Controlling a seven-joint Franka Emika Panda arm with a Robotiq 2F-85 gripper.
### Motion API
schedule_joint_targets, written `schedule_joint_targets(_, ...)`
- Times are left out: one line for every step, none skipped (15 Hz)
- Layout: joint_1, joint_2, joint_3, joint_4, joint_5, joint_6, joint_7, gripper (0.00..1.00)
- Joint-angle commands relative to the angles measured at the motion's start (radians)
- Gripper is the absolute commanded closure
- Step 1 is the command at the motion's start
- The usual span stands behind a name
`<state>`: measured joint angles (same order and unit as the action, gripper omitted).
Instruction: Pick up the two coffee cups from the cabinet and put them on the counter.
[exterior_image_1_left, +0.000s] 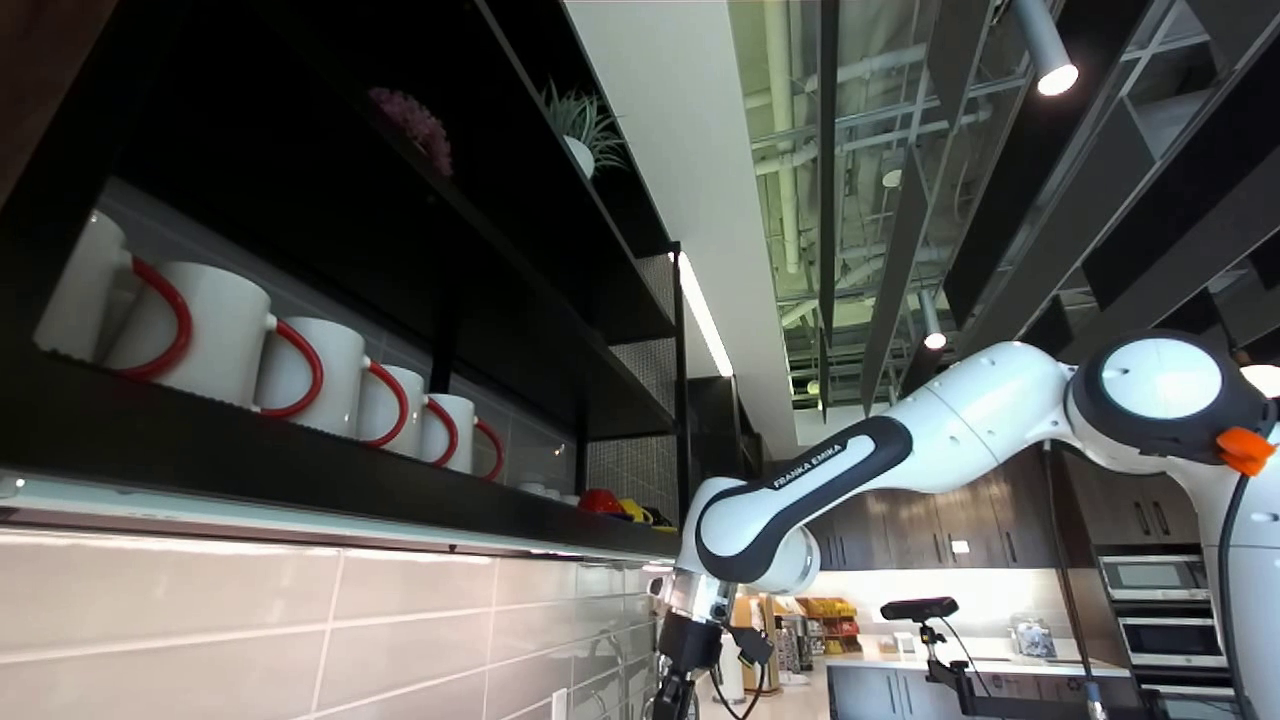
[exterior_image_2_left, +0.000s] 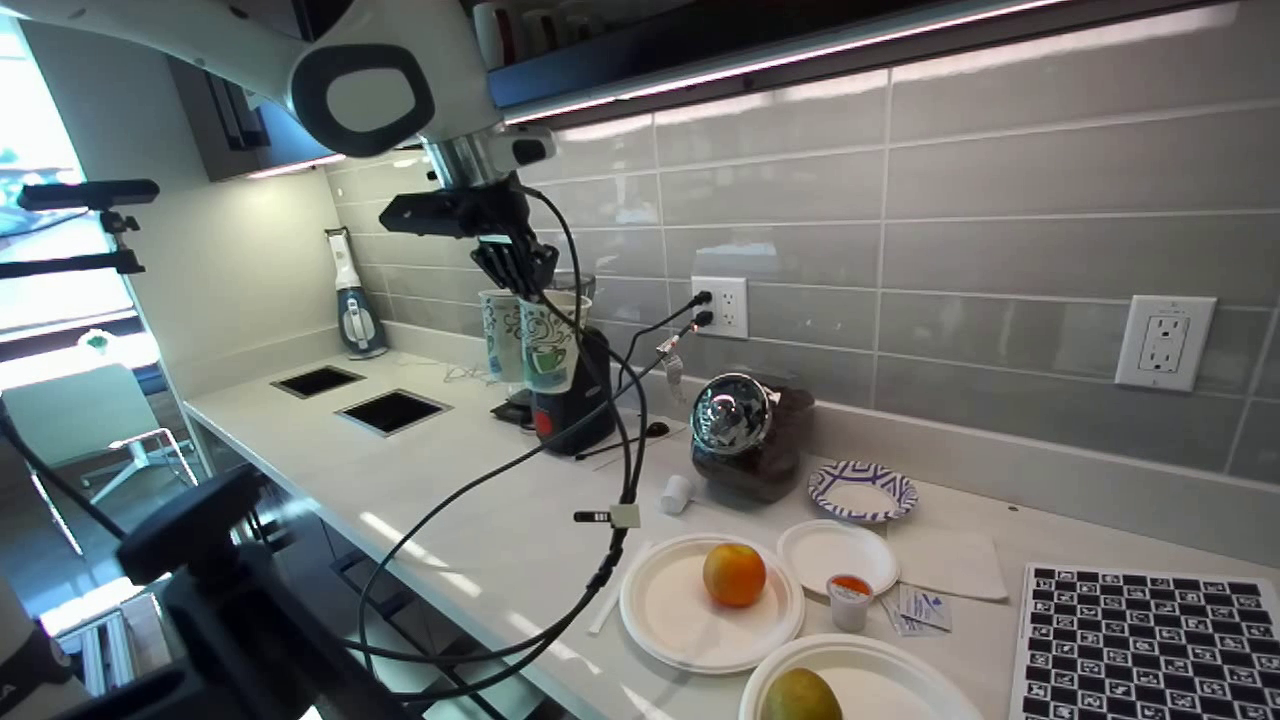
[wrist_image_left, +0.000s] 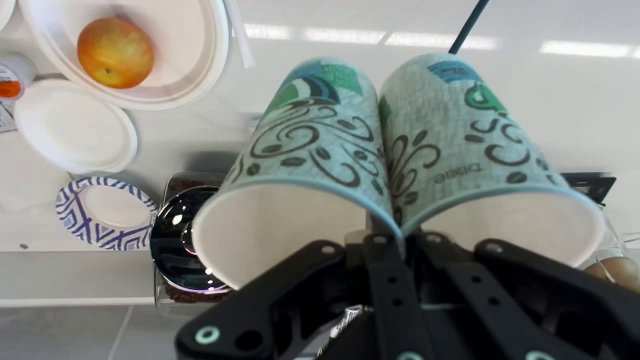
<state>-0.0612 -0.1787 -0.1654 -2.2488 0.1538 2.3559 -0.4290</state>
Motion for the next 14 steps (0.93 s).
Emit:
schedule_joint_targets(-0.011, 0.074, 0.009, 0.030, -0.029, 0.021, 0.072, 0.99)
schedule_joint_targets(-0.013, 0.102, 0.009, 0.032, -0.027, 0.033, 0.089, 0.99)
schedule_joint_targets(-0.013, 0.117, 0.008, 0.026, -0.015, 0.053, 0.097, 0.99)
schedule_joint_targets(-0.017, 0.134, 0.009, 0.021, -0.015, 0.077, 0.114, 0.99)
schedule_joint_targets(-0.021, 0.149, 0.010, 0.015, -0.011, 0.108, 0.131, 0.99)
schedule_joint_targets(-0.024, 0.167, 0.013, 0.011, -0.016, 0.143, 0.152, 0.99)
schedule_joint_targets(-0.025, 0.189, 0.015, 0.012, -0.012, 0.169, 0.159, 0.99)
schedule_joint_targets(-0.025, 0.211, 0.018, 0.011, -0.014, 0.202, 0.168, 0.99)
schedule_joint_targets(-0.025, 0.235, 0.023, 0.010, -0.018, 0.236, 0.176, 0.99)
schedule_joint_targets(-0.024, 0.256, 0.029, 0.009, -0.013, 0.259, 0.172, 0.99)
schedule_joint_targets(-0.024, 0.275, 0.034, 0.005, -0.023, 0.293, 0.179, 0.99)
schedule_joint_targets(-0.025, 0.290, 0.042, 0.005, -0.010, 0.312, 0.166, 0.99)
schedule_joint_targets(-0.027, 0.307, 0.050, 0.003, -0.001, 0.339, 0.155, 0.99)
schedule_joint_targets(-0.030, 0.323, 0.058, 0.002, 0.001, 0.357, 0.152, 0.99)
